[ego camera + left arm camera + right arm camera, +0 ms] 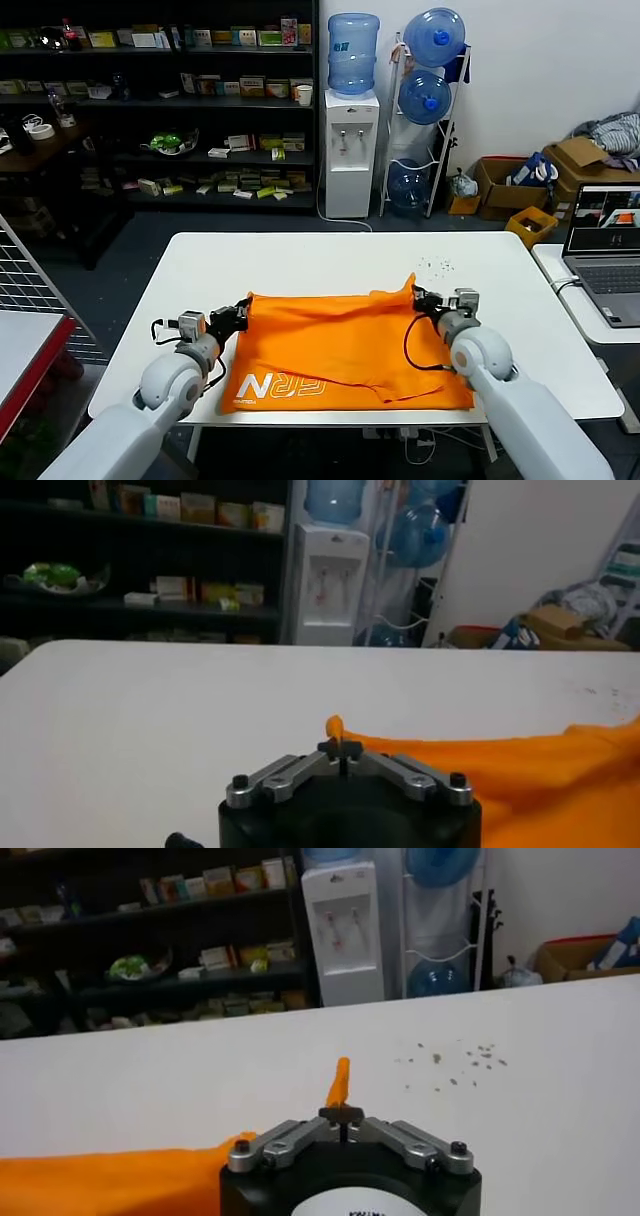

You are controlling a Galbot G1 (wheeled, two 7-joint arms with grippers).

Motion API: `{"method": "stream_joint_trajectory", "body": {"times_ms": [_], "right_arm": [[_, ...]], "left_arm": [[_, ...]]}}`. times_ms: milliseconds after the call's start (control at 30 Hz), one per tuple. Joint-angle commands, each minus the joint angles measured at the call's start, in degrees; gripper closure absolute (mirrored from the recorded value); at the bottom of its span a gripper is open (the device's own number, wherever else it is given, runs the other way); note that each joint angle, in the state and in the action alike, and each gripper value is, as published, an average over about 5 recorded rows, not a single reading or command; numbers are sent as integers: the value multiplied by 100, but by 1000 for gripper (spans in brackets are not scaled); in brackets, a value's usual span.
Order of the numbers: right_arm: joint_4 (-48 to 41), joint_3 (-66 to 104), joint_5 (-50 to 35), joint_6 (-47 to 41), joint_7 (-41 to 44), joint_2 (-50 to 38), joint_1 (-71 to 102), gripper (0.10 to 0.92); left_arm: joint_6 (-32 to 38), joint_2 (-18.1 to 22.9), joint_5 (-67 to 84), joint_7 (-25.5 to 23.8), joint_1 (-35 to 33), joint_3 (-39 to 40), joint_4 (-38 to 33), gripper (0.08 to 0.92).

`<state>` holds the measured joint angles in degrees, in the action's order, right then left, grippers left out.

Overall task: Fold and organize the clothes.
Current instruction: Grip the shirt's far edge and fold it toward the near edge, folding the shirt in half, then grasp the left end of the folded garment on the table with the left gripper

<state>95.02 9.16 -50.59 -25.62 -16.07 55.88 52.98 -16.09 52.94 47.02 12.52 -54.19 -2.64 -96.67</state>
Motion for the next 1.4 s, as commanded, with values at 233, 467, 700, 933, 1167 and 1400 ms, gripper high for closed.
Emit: {"method": "stream_joint_trajectory", "body": {"times_ms": [233, 467, 700, 933, 1167, 1400], "right_arm": [[2096, 670, -435, -169, -449, -836, 2002, 901], [2353, 1012, -411, -312, -504, -872, 2600, 895], [2448, 1370, -341, -286, -322, -875, 2934, 732], [2569, 1742, -185, -169, -149, -780, 3284, 524], [2589, 1876, -51, -116, -97, -643, 3458, 342], [2583, 1916, -50, -97, -98, -620, 3443, 207]], "left_arm": [[318, -333, -201, 274, -1591, -285, -1209, 908], [303, -360, -200, 325, -1746, -326, -1346, 906], [226, -329, -211, 460, -1844, -348, -1375, 755], [167, -162, -243, 497, -1989, -457, -1291, 556], [214, 159, -350, 478, -1987, -459, -987, 357], [348, 244, -486, 477, -1992, -423, -749, 190]]}}
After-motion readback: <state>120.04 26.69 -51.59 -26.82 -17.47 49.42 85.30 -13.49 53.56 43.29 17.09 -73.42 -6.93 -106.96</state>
